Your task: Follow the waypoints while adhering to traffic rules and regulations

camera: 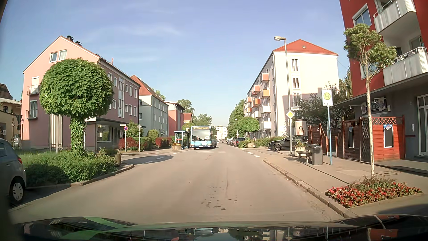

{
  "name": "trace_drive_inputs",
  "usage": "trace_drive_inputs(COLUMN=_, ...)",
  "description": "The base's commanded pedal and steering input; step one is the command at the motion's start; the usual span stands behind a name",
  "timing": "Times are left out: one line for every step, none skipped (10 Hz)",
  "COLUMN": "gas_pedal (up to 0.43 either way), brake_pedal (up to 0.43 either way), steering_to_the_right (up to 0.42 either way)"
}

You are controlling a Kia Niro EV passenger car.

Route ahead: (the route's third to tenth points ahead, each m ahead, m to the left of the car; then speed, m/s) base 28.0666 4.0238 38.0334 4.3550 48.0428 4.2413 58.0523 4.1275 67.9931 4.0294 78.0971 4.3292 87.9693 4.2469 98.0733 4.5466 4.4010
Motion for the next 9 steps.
trace_drive_inputs(gas_pedal=0.000, brake_pedal=0.000, steering_to_the_right=0.007)
trace_drive_inputs(gas_pedal=0.000, brake_pedal=0.000, steering_to_the_right=0.007)
trace_drive_inputs(gas_pedal=0.000, brake_pedal=0.006, steering_to_the_right=0.007)
trace_drive_inputs(gas_pedal=0.000, brake_pedal=0.055, steering_to_the_right=0.007)
trace_drive_inputs(gas_pedal=0.000, brake_pedal=0.067, steering_to_the_right=0.007)
trace_drive_inputs(gas_pedal=0.000, brake_pedal=0.104, steering_to_the_right=0.007)
trace_drive_inputs(gas_pedal=0.000, brake_pedal=0.116, steering_to_the_right=0.007)
trace_drive_inputs(gas_pedal=0.000, brake_pedal=0.128, steering_to_the_right=0.006)
trace_drive_inputs(gas_pedal=0.000, brake_pedal=0.128, steering_to_the_right=0.006)
